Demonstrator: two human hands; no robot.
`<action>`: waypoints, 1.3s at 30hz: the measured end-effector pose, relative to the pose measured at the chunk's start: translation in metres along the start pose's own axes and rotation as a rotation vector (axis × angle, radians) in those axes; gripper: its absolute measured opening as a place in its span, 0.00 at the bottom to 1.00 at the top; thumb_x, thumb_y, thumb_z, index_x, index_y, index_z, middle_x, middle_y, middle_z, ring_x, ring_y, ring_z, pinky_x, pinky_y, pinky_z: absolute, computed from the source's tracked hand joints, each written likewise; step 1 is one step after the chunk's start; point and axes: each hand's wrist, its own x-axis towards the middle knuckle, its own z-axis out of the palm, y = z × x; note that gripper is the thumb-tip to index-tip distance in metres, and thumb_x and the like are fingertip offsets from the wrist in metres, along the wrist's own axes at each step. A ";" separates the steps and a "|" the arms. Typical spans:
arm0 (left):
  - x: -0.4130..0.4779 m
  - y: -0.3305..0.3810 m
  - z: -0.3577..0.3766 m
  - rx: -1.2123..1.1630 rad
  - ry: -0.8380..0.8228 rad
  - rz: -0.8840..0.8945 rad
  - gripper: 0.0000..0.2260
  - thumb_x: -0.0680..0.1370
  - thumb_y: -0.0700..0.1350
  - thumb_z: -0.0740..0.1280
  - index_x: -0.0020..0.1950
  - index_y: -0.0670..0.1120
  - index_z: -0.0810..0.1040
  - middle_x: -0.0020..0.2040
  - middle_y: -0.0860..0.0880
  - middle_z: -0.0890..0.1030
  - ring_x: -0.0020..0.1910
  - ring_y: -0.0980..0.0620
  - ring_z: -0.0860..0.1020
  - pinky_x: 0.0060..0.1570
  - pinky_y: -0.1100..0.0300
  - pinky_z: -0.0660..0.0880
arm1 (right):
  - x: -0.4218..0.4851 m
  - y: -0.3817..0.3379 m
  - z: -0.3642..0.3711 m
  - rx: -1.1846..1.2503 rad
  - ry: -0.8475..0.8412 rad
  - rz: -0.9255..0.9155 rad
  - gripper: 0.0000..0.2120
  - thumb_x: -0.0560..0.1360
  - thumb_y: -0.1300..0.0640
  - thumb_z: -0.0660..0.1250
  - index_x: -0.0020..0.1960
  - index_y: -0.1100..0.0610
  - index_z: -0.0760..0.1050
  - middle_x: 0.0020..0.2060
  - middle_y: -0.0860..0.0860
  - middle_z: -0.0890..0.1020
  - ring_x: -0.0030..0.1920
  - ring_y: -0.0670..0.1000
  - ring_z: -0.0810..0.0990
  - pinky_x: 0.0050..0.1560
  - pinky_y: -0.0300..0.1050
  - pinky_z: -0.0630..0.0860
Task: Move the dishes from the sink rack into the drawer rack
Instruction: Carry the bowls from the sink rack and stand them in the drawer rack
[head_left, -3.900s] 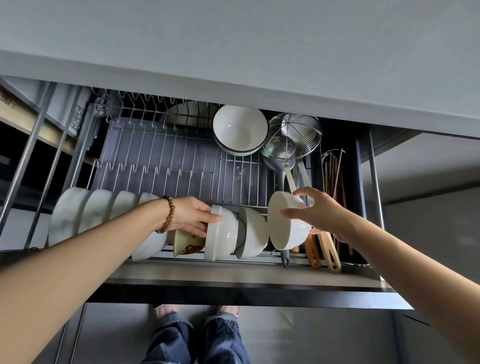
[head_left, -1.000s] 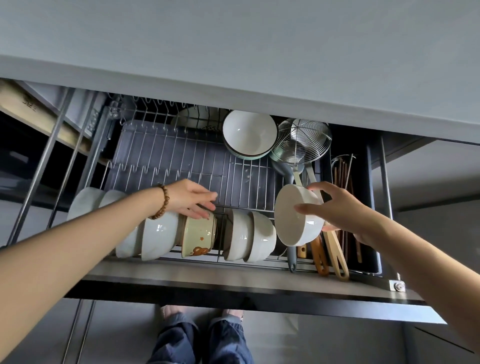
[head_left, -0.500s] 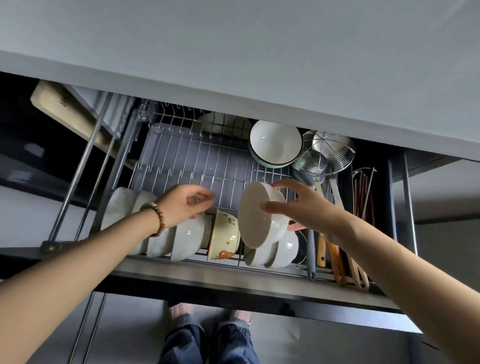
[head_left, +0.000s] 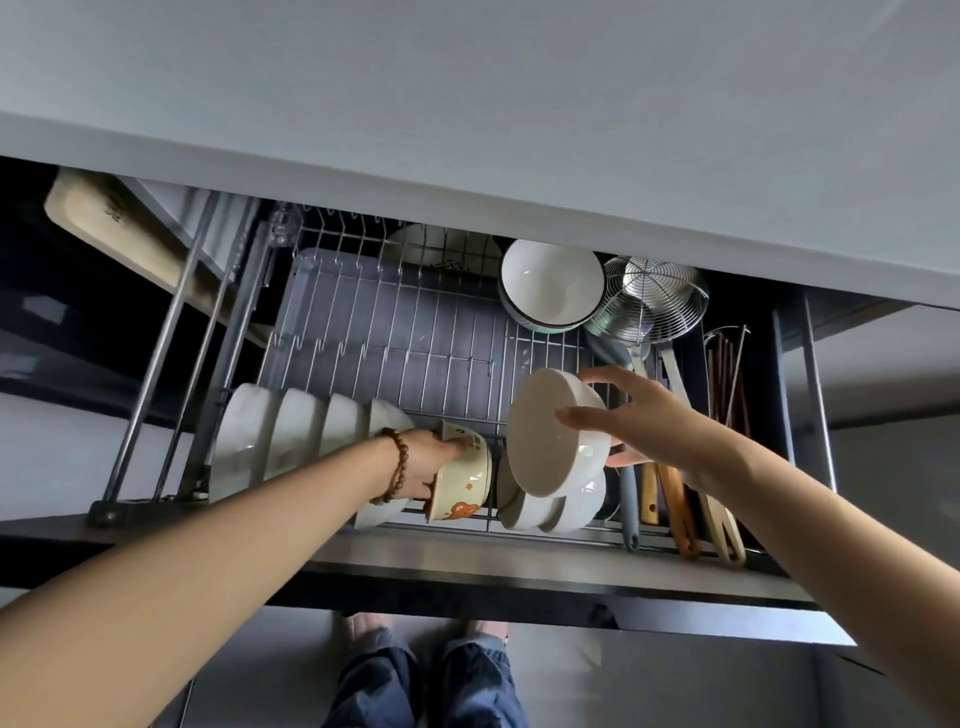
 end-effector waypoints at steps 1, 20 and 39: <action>0.002 -0.002 0.001 0.016 0.035 0.002 0.23 0.80 0.50 0.60 0.70 0.38 0.64 0.65 0.40 0.74 0.62 0.44 0.74 0.60 0.53 0.73 | -0.001 0.002 -0.002 0.006 -0.001 0.004 0.22 0.70 0.51 0.74 0.60 0.42 0.70 0.55 0.54 0.78 0.52 0.54 0.80 0.45 0.46 0.81; -0.036 0.038 -0.026 -0.215 0.227 0.291 0.08 0.77 0.48 0.63 0.53 0.45 0.75 0.51 0.46 0.79 0.52 0.49 0.77 0.54 0.52 0.74 | -0.019 -0.006 -0.018 0.027 -0.053 0.004 0.22 0.69 0.50 0.74 0.60 0.41 0.72 0.53 0.54 0.81 0.51 0.52 0.81 0.45 0.45 0.81; -0.056 0.045 -0.067 -0.420 0.322 0.442 0.17 0.78 0.46 0.63 0.65 0.41 0.70 0.45 0.49 0.77 0.44 0.54 0.77 0.44 0.55 0.79 | 0.036 -0.007 0.107 -0.170 0.058 0.027 0.29 0.69 0.47 0.72 0.67 0.50 0.68 0.49 0.50 0.76 0.45 0.52 0.77 0.49 0.48 0.76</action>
